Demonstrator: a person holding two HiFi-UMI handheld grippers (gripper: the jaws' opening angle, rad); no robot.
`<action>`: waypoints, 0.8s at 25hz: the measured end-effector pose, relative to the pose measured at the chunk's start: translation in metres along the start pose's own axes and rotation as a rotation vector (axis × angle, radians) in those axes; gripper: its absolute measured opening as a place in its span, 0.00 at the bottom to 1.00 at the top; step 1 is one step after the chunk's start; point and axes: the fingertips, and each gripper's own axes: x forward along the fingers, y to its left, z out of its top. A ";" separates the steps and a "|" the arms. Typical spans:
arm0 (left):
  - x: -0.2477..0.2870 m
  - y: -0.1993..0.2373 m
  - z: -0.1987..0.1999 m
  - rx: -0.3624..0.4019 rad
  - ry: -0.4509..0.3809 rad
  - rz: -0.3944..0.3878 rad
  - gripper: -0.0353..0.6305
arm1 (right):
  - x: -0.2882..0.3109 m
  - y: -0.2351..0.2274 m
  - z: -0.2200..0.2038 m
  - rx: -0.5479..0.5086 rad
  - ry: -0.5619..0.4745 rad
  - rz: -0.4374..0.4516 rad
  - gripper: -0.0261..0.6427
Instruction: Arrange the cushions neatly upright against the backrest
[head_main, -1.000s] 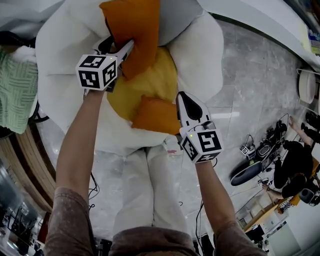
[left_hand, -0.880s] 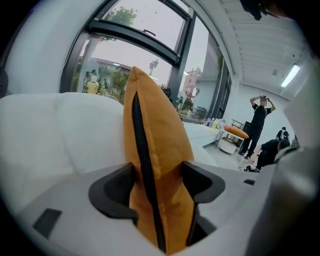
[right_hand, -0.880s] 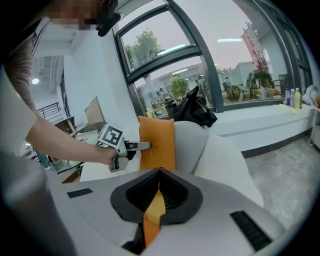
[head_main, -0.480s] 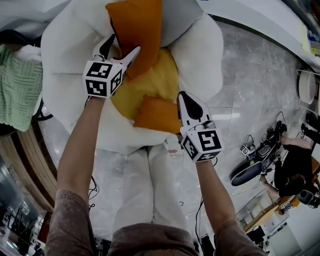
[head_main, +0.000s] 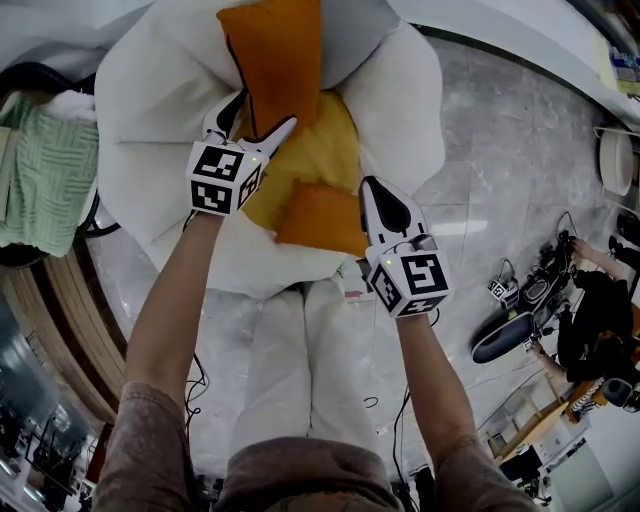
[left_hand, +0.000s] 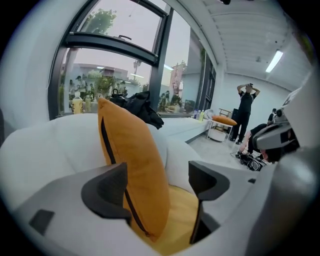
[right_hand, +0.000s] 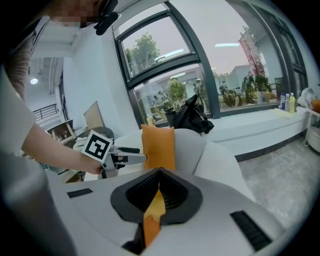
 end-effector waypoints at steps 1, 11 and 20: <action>-0.002 -0.006 -0.003 0.003 0.006 -0.012 0.62 | -0.003 0.000 -0.003 0.001 0.001 -0.006 0.07; -0.006 -0.081 -0.049 0.082 0.090 -0.183 0.62 | -0.040 0.003 -0.042 0.037 0.004 -0.063 0.07; 0.001 -0.136 -0.086 0.127 0.127 -0.289 0.62 | -0.068 -0.008 -0.083 0.069 0.001 -0.117 0.07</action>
